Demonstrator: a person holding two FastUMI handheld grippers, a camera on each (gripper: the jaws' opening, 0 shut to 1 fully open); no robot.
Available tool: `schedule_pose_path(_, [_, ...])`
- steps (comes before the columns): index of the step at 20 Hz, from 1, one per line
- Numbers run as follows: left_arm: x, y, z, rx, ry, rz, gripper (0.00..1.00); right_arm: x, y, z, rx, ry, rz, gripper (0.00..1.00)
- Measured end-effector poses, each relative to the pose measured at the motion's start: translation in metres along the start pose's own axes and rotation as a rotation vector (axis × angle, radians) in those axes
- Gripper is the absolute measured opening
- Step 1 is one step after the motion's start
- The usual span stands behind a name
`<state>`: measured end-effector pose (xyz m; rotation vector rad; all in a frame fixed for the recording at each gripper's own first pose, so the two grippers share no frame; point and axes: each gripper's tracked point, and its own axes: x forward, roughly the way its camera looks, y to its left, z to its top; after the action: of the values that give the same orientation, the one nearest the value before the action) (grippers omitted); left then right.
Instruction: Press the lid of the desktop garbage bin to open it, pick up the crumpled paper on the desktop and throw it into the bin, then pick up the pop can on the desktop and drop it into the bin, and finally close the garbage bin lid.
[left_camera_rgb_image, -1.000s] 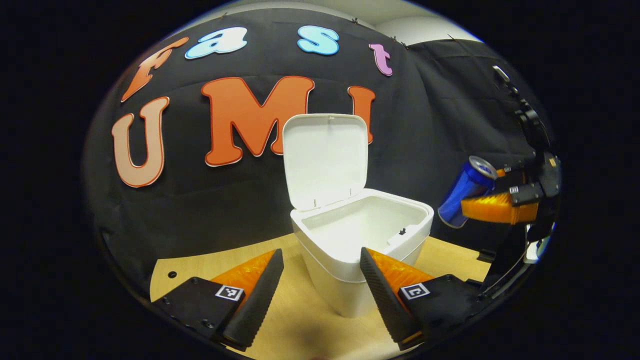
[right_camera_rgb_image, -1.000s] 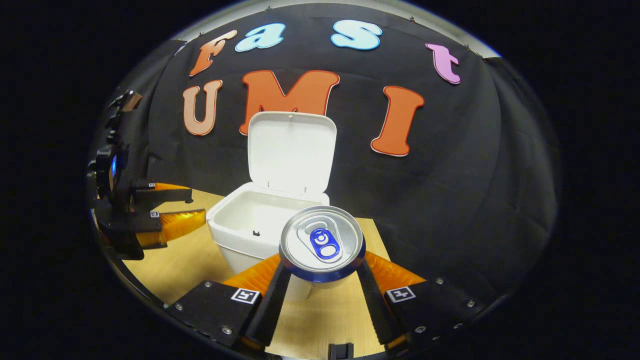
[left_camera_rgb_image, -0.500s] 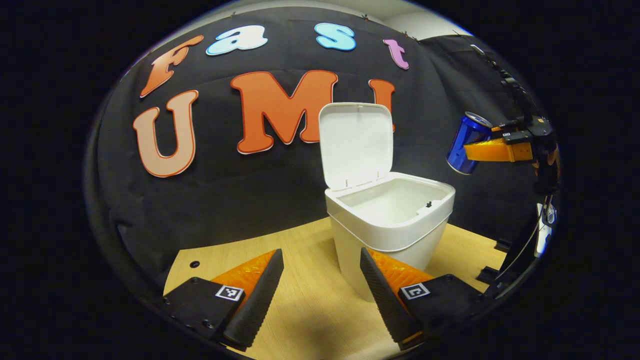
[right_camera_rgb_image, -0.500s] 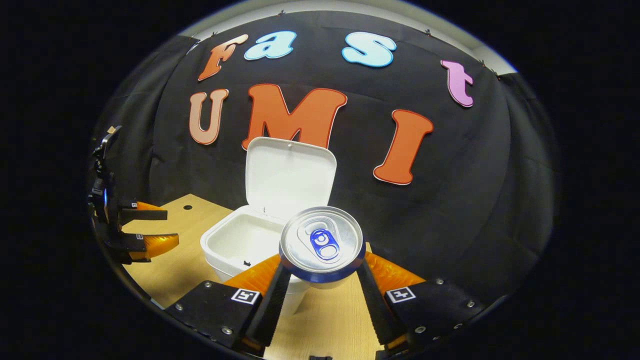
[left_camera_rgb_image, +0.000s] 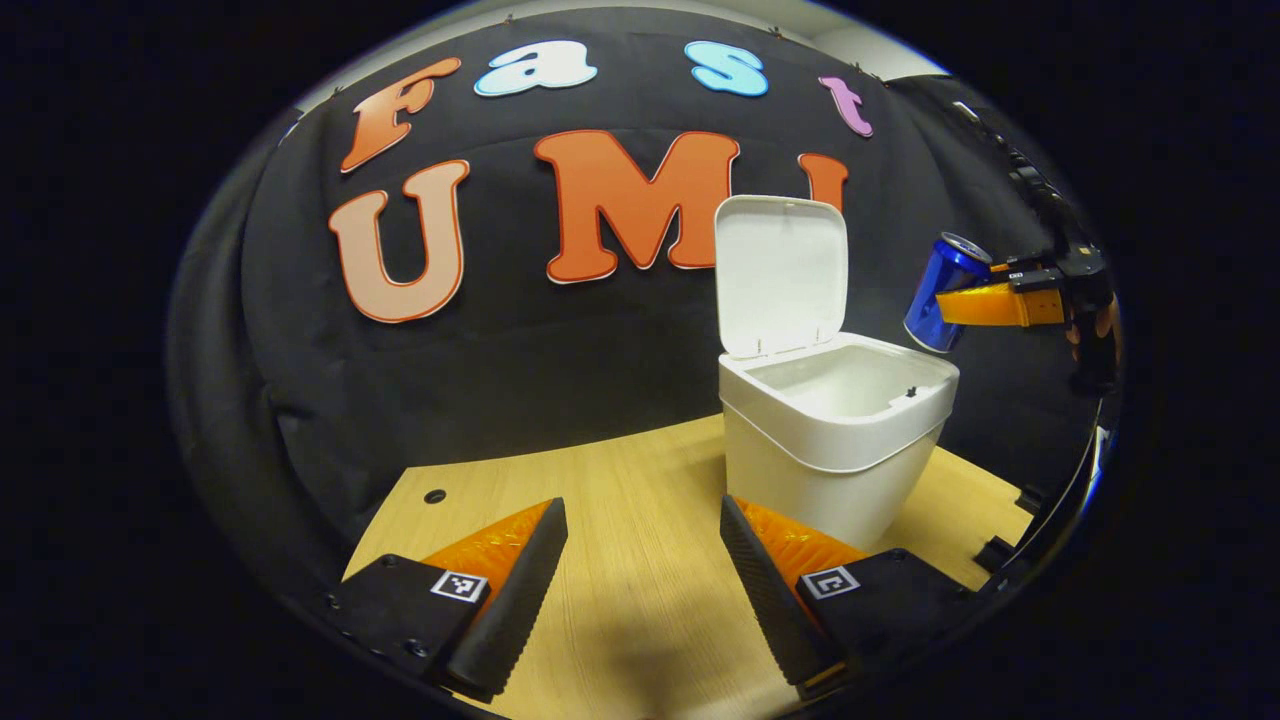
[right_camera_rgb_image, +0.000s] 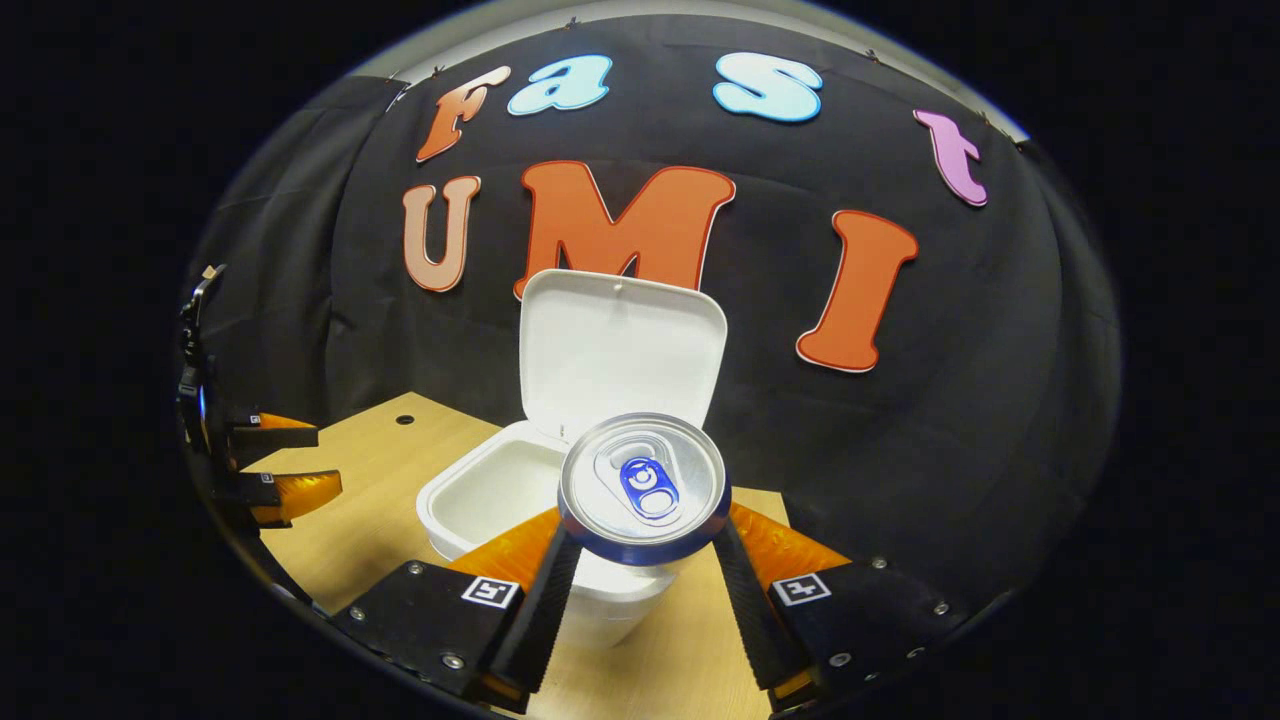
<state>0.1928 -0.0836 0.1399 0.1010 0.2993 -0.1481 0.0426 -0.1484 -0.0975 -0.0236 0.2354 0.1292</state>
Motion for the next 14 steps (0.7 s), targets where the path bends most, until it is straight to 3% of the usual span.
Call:
schedule_pose_path(11, [-0.017,0.002,-0.030,-0.060,0.070,0.137,0.98,0.023,0.015,-0.029,-0.025,0.083,0.153,0.77])
schedule_pose_path(14, [-0.021,-0.001,-0.038,-0.076,0.105,0.145,1.00,0.030,0.017,-0.036,-0.044,0.122,0.161,0.77])
